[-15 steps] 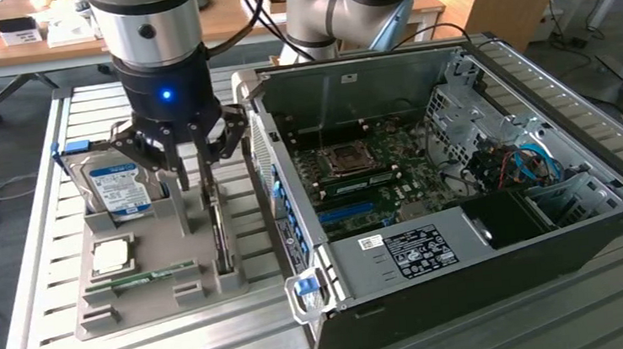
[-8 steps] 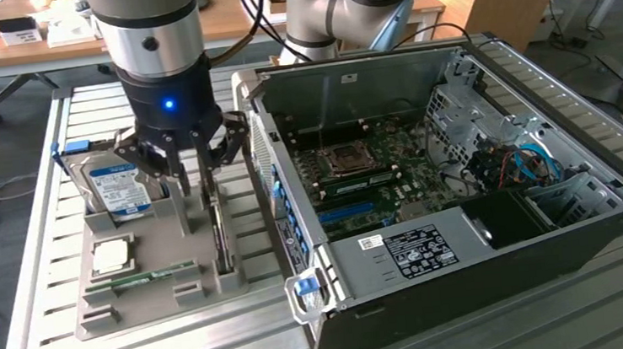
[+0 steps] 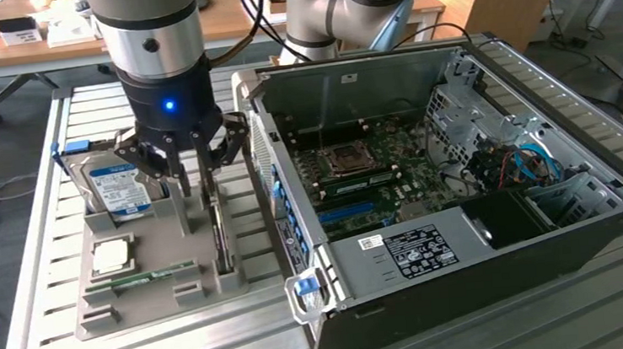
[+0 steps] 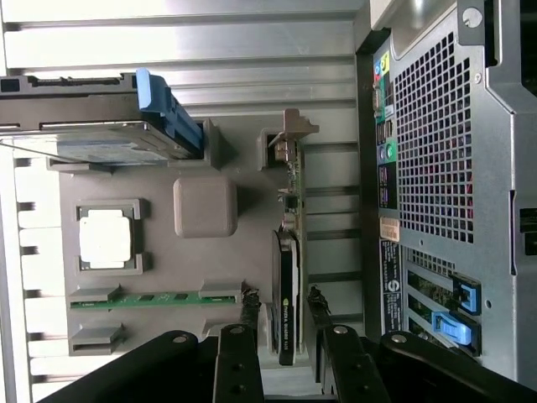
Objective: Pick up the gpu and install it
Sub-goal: 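Pick up the gpu and move the gpu toward the slot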
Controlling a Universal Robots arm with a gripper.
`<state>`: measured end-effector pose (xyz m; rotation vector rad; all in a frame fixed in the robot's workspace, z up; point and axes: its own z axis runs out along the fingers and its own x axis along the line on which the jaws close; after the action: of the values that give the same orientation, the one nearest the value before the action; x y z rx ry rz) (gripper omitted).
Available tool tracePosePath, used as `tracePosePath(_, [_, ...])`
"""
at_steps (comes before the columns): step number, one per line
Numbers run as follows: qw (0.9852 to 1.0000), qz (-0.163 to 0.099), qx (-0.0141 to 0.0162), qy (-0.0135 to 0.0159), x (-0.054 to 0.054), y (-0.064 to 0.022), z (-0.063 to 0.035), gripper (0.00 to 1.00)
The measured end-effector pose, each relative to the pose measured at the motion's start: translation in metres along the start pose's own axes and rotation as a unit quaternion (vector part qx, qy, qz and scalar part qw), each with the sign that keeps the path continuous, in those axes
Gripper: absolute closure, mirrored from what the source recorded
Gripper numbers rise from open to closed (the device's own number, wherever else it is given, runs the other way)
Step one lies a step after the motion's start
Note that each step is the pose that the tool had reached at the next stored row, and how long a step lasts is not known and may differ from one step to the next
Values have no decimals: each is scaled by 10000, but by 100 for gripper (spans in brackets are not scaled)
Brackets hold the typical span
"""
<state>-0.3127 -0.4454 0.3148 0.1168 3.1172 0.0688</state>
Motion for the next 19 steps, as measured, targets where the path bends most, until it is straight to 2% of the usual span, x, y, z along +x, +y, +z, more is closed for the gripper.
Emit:
tracePosePath(5, [10000, 0, 0, 0, 0, 0, 0, 64])
tracePosePath(6, [10000, 0, 0, 0, 0, 0, 0, 58])
tracePosePath(7, [10000, 0, 0, 0, 0, 0, 0, 58])
tracePosePath(8, [10000, 0, 0, 0, 0, 0, 0, 51])
tracePosePath(19, [10000, 0, 0, 0, 0, -1, 23, 51])
